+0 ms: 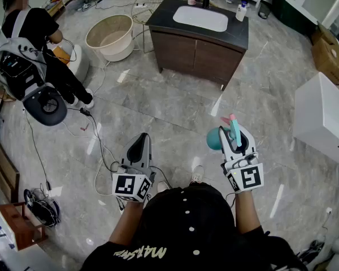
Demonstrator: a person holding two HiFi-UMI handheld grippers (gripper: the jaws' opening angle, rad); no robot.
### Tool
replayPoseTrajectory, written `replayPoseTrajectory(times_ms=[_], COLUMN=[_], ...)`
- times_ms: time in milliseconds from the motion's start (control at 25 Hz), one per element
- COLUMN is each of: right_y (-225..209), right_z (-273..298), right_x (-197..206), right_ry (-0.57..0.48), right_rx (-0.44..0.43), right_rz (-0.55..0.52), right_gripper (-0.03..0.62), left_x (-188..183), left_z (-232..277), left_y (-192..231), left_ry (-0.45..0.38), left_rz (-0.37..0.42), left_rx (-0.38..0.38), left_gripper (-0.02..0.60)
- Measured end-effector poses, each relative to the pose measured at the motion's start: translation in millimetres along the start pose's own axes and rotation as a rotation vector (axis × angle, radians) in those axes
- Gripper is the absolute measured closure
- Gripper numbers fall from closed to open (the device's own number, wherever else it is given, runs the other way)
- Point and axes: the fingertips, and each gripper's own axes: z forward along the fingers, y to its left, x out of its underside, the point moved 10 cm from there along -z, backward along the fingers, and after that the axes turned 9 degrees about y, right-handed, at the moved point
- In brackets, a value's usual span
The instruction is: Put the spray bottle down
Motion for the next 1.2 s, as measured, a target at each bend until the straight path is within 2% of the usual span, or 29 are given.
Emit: replayPoseTrajectory(times_ms=[320, 560, 800, 1200], right_y=[-23, -68, -118, -152], right_z=[1, 3, 6, 32], right_x=[7, 17, 25, 29], right_ry=[-0.01, -0.005, -0.007, -0.023], right_rx=[-0.015, -0.03, -0.088, -0.09], right_rz=[0.044, 0.06, 0.058, 0.076], right_gripper=[0.476, 0.476, 0.476, 0.476], left_x=[-1, 0, -3, -14], left_z=[13, 39, 70, 109], left_y=[-15, -41, -72, -79], left_ry=[0.008, 0.013, -0.009, -0.021], left_rz=[0.001, -0.013, -0.026, -0.017], left_rx=[-0.023, -0.066, -0.124, -0.124], left_gripper=[0.555, 0.555, 0.555, 0.555])
